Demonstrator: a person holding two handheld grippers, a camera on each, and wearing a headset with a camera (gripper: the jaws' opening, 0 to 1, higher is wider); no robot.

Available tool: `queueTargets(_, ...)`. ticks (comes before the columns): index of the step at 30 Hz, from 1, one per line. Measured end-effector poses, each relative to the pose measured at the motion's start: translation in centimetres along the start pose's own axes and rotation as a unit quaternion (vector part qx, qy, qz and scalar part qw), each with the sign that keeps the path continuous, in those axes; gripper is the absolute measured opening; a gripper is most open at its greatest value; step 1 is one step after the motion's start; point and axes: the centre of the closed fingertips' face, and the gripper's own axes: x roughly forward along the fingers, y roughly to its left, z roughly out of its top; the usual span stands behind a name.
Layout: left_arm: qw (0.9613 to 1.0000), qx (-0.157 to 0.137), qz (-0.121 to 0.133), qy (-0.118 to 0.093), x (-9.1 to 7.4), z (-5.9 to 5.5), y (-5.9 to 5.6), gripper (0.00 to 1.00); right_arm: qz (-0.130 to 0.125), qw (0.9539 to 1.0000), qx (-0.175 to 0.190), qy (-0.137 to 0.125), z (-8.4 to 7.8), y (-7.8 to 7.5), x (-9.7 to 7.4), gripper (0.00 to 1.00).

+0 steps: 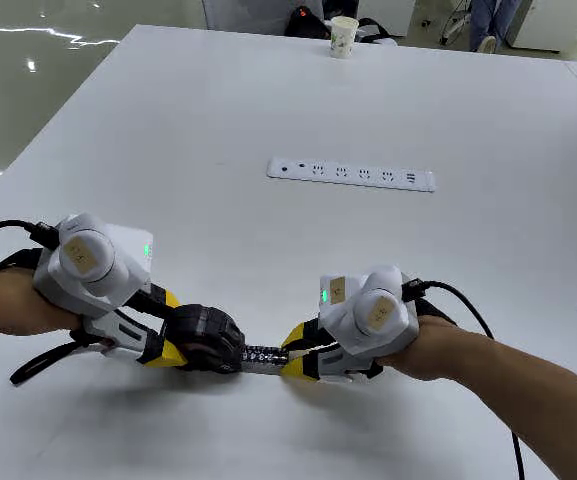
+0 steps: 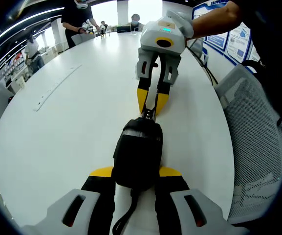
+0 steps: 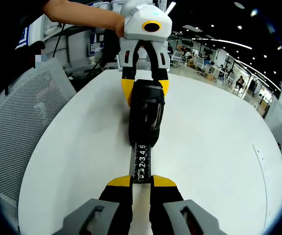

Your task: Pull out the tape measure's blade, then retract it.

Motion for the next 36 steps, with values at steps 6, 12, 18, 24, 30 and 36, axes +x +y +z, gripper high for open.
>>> queueTargets(6,1.0,-0.001,0.0,0.0,0.0,0.0,0.0,0.25,-0.002,1.0,0.003,0.0,-0.4,0.1,-0.4,0.09)
queueTargets(12,1.0,-0.001,-0.001,0.0,0.0,0.1,-0.1,0.25,-0.002,1.0,0.006,0.001,-0.8,0.2,-0.8,0.09)
queueTargets(18,1.0,-0.001,-0.001,0.0,0.1,0.1,-0.1,0.25,-0.003,0.9999,0.009,0.002,-1.4,0.3,-1.3,0.09)
queueTargets(24,1.0,-0.001,-0.001,0.001,0.1,0.1,-0.1,0.25,-0.005,0.9999,0.012,0.005,-1.9,0.3,-1.9,0.09)
queueTargets(30,1.0,0.0,0.0,0.003,0.1,0.1,-0.1,0.25,-0.005,0.9998,0.016,0.009,-2.6,0.3,-2.5,0.09)
queueTargets(36,1.0,-0.001,-0.001,0.002,0.1,0.1,0.0,0.25,-0.007,0.9997,0.018,0.013,-3.2,0.4,-3.1,0.09)
